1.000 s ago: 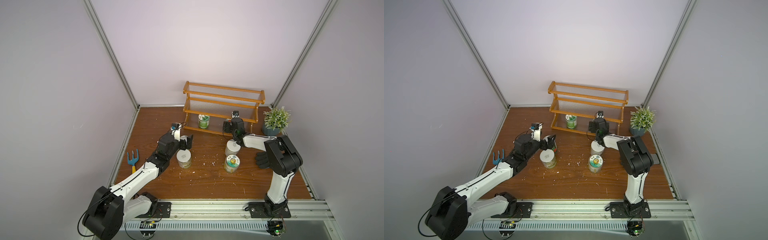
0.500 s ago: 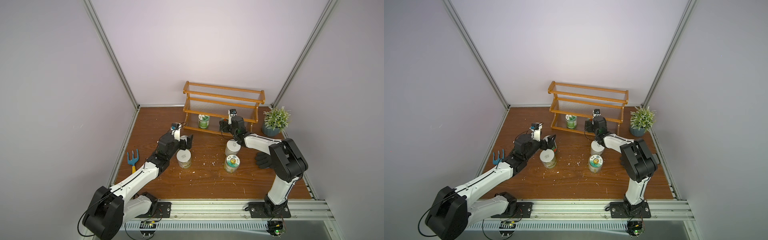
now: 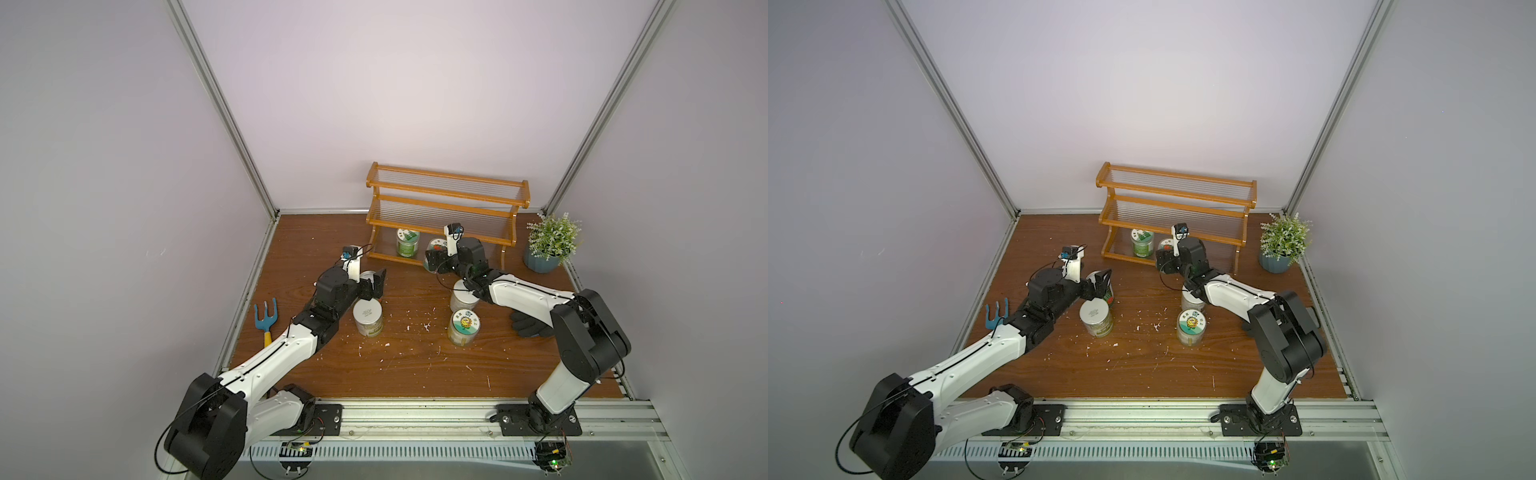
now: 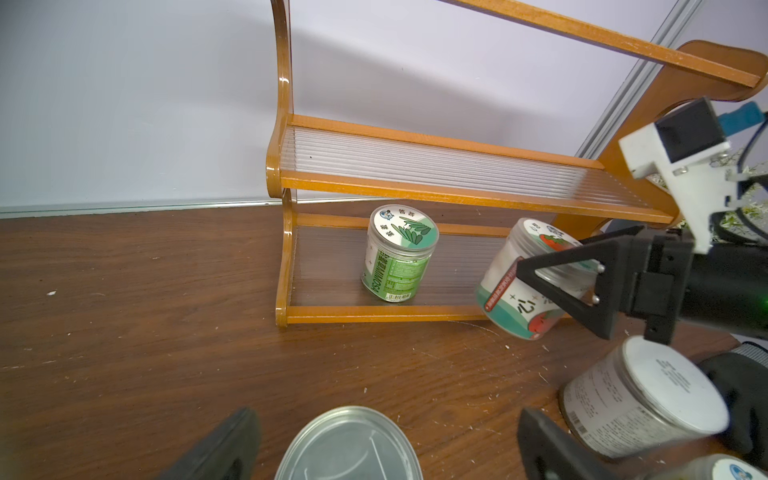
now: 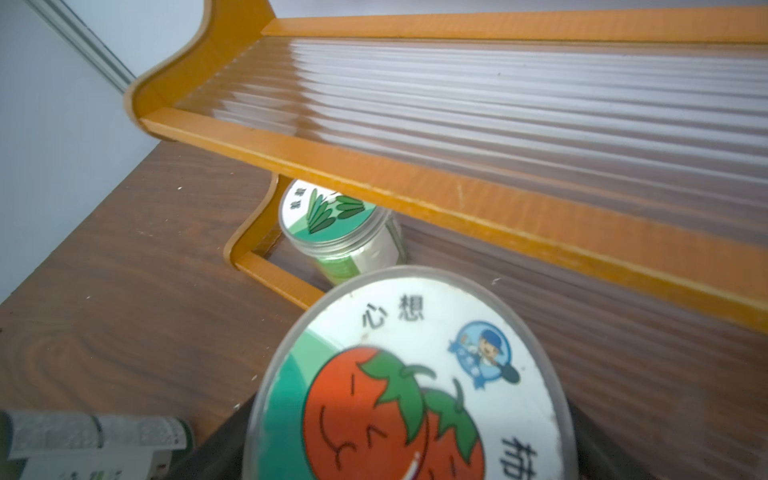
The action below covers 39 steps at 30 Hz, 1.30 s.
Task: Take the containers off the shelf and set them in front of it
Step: 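Pick up a container from the shelf, then place the container at the center of the board.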
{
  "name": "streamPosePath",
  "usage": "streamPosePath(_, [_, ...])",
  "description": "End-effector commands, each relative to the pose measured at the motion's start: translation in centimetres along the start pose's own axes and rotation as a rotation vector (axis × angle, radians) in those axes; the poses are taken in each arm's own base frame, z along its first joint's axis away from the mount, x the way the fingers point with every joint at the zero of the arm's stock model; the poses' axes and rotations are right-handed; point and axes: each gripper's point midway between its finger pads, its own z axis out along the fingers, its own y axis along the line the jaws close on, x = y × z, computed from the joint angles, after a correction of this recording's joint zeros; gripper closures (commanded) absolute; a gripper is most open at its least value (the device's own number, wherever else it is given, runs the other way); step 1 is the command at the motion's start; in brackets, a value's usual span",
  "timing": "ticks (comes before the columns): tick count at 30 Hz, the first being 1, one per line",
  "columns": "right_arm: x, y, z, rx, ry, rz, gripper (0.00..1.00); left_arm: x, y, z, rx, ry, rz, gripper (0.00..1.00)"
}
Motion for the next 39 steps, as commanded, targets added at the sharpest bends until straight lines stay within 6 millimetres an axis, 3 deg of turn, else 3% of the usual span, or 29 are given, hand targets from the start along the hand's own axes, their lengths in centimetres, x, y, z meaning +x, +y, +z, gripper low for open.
streamPosePath(1, [-2.5, 2.9, -2.6, -0.081, -0.074, -0.005, 0.38, -0.7, 0.2, -0.4, -0.002, -0.017, -0.009, 0.00])
streamPosePath(8, [-1.5, 5.8, -7.1, -0.138, -0.074, -0.064, 0.38, -0.8, 0.2, -0.5, -0.002, -0.016, -0.010, 0.00])
streamPosePath(15, [2.0, 7.6, -12.1, -0.236, -0.075, -0.145, 0.38, -1.2, 0.2, -0.8, -0.008, -0.019, -0.005, 0.00])
streamPosePath(24, [6.7, 9.8, -16.5, -0.365, -0.033, -0.267, 0.38, -1.5, 0.1, -1.0, -0.009, -0.020, 0.002, 0.00])
streamPosePath(32, [10.2, 10.7, -18.6, -0.416, 0.032, -0.332, 0.38, -1.5, 0.3, -1.3, -0.015, -0.015, 0.004, 0.00])
streamPosePath(39, [13.4, 9.4, -19.3, -0.360, 0.068, -0.334, 0.38, -1.5, 0.2, -1.3, -0.015, -0.012, 0.004, 0.00])
